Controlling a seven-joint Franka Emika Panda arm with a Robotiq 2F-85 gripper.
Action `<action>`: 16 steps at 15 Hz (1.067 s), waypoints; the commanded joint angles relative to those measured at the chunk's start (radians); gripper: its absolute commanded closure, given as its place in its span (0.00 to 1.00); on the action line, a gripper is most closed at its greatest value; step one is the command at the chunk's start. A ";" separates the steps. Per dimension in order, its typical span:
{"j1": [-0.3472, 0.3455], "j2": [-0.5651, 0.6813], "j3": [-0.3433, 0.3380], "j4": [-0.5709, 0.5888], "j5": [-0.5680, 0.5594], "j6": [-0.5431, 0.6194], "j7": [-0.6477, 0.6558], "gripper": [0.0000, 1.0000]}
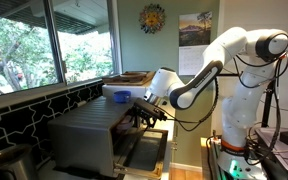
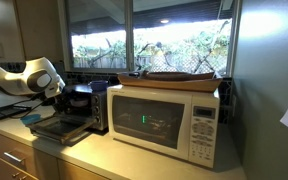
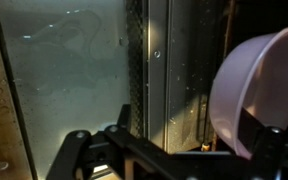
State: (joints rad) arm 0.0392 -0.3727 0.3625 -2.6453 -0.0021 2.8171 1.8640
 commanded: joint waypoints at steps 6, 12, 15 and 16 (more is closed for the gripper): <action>-0.071 -0.032 0.066 -0.003 -0.145 0.073 -0.004 0.00; -0.110 -0.029 0.110 -0.026 -0.221 0.058 0.019 0.00; -0.122 -0.047 0.124 -0.031 -0.234 0.066 0.021 0.00; -0.122 -0.058 0.124 -0.030 -0.235 0.069 0.022 0.00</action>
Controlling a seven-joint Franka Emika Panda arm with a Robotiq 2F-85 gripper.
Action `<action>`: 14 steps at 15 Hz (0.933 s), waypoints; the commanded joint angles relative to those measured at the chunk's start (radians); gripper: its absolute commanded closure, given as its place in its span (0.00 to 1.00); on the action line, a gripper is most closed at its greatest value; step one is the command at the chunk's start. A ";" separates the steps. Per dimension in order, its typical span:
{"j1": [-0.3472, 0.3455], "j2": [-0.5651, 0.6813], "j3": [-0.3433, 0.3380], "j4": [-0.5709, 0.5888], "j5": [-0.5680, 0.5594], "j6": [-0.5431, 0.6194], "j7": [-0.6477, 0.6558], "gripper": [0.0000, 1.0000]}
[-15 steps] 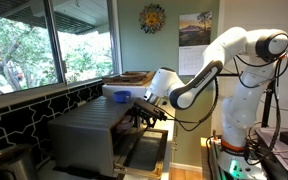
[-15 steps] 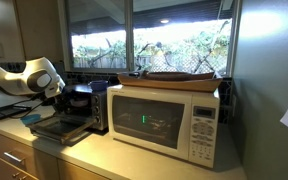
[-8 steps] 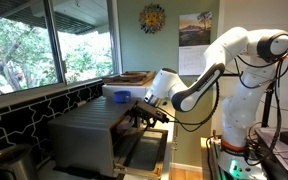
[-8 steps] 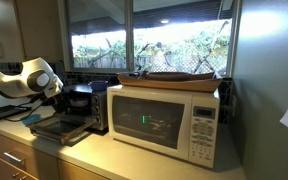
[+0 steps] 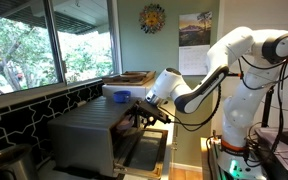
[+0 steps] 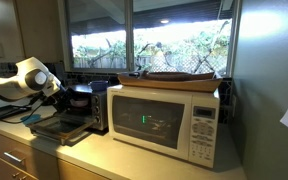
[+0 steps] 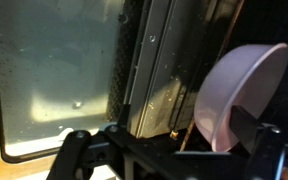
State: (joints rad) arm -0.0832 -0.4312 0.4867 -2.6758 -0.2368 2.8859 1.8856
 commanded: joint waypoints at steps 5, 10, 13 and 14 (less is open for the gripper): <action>-0.016 -0.027 0.010 0.000 -0.040 0.019 -0.031 0.00; 0.016 -0.054 -0.021 -0.014 -0.077 0.057 -0.131 0.00; 0.059 -0.075 -0.060 -0.029 -0.061 0.057 -0.228 0.00; 0.080 -0.079 -0.078 -0.033 -0.052 0.044 -0.263 0.00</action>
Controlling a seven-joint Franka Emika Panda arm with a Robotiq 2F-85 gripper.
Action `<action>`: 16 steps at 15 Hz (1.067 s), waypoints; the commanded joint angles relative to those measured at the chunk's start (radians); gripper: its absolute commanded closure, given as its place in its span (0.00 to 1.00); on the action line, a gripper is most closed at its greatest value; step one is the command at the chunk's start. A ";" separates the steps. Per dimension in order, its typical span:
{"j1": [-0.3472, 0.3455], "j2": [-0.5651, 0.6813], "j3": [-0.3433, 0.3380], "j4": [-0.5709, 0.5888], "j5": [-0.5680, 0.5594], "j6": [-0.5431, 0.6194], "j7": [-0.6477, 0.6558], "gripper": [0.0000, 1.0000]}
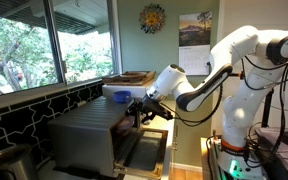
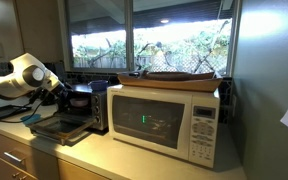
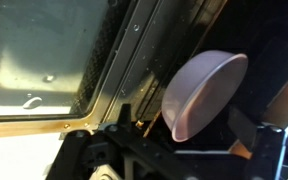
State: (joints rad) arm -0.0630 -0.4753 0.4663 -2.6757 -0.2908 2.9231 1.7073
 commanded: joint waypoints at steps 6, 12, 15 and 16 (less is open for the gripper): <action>0.268 -0.128 -0.210 -0.075 0.211 -0.092 -0.470 0.00; 0.290 -0.297 -0.220 -0.064 0.284 -0.409 -0.722 0.00; 0.275 -0.373 -0.212 -0.056 0.278 -0.500 -0.803 0.00; 0.272 -0.397 -0.211 -0.053 0.278 -0.516 -0.828 0.00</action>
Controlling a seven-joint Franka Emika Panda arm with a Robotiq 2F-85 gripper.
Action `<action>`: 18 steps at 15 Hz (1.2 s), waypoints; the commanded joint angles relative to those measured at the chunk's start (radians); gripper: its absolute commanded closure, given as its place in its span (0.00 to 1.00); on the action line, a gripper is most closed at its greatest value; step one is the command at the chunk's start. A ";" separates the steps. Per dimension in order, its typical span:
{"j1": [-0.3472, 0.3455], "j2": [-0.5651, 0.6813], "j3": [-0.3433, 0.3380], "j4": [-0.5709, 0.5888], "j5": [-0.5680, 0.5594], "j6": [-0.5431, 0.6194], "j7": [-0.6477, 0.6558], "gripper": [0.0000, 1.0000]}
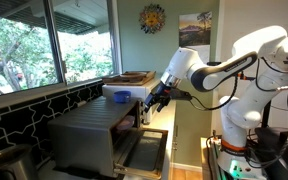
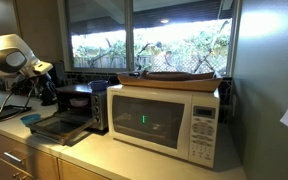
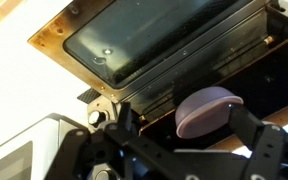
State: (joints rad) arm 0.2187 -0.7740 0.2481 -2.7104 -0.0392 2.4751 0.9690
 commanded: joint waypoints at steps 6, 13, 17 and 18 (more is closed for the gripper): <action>0.004 -0.199 -0.002 0.004 0.049 -0.131 -0.272 0.00; -0.041 -0.231 0.029 0.031 0.101 -0.150 -0.408 0.00; -0.042 -0.245 0.029 0.036 0.108 -0.150 -0.424 0.00; -0.043 -0.244 0.029 0.036 0.108 -0.150 -0.424 0.00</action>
State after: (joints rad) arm 0.2128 -1.0111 0.2503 -2.6760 0.0234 2.3273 0.5800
